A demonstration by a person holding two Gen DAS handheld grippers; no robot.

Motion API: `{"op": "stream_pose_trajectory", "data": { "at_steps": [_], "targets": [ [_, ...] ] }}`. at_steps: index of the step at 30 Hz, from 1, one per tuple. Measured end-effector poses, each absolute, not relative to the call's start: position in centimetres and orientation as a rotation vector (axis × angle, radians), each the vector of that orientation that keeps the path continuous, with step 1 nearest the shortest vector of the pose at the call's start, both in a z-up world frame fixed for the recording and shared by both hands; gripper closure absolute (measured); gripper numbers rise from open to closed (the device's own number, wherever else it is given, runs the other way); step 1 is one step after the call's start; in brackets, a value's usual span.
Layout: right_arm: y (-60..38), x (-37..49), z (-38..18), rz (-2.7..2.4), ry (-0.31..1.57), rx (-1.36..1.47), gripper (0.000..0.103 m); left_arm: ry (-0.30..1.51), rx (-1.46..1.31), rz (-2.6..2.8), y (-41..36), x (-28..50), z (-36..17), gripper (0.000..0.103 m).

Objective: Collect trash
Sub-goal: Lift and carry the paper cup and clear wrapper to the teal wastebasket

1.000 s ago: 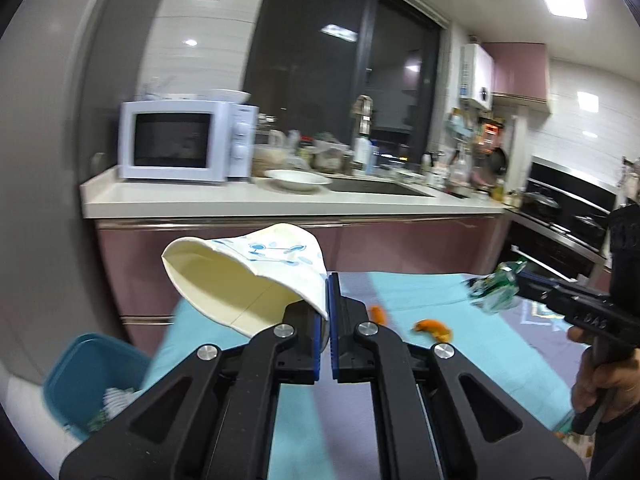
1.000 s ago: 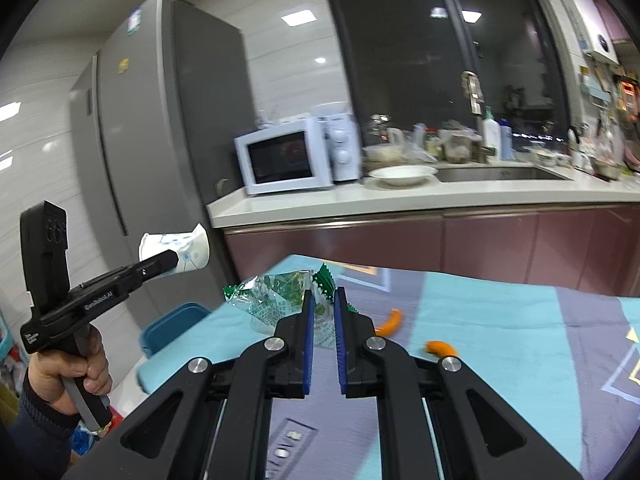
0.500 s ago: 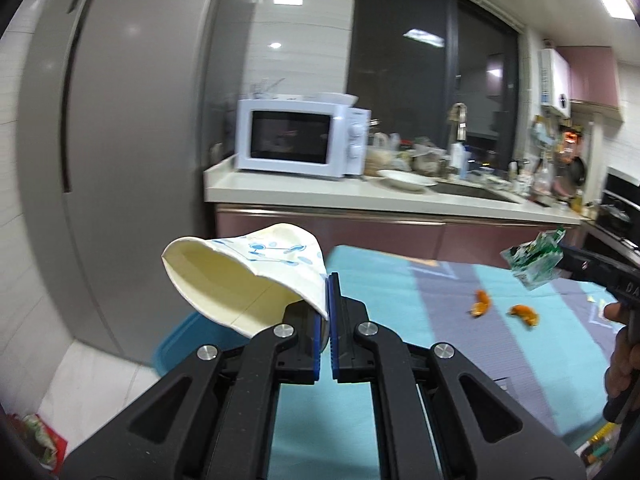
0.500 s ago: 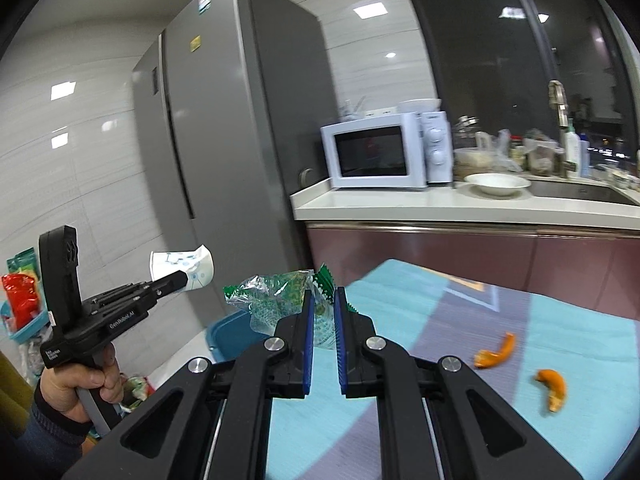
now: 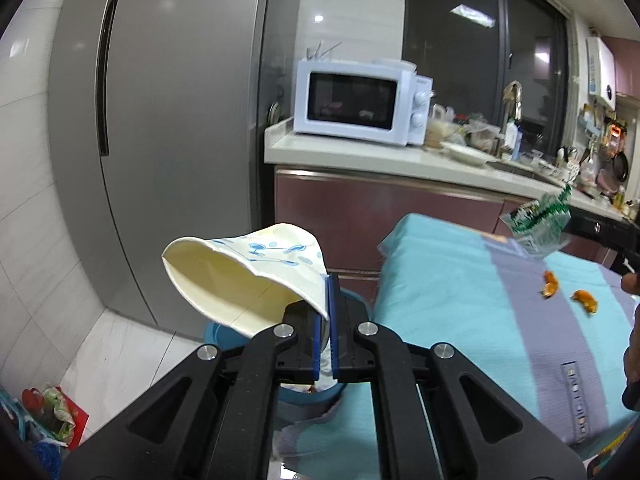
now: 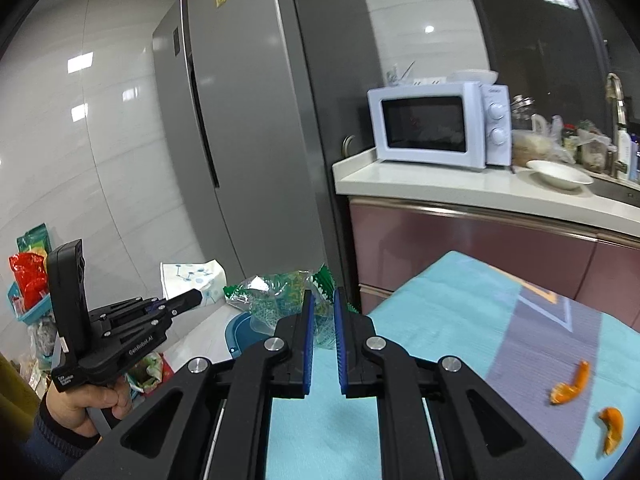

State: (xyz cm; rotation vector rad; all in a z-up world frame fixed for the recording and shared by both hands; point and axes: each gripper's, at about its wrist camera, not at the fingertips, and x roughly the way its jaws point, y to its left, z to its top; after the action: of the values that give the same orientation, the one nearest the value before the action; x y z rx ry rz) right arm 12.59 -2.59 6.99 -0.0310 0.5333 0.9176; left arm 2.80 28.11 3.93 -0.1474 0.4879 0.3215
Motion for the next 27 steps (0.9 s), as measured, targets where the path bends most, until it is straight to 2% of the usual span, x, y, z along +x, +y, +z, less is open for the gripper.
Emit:
{"op": "stream_pose_trajectory", "data": {
  "at_steps": [14, 27],
  "targets": [
    [8.3, 18.3, 1.7, 0.98, 0.709, -0.144, 0.095, 0.653, -0.15, 0.322, 30.8, 11.0, -2.5, 0.1],
    [14.1, 21.3, -2.8, 1.009, 0.854, -0.229, 0.095, 0.757, -0.16, 0.315, 32.2, 16.4, -7.2, 0.1]
  ]
}}
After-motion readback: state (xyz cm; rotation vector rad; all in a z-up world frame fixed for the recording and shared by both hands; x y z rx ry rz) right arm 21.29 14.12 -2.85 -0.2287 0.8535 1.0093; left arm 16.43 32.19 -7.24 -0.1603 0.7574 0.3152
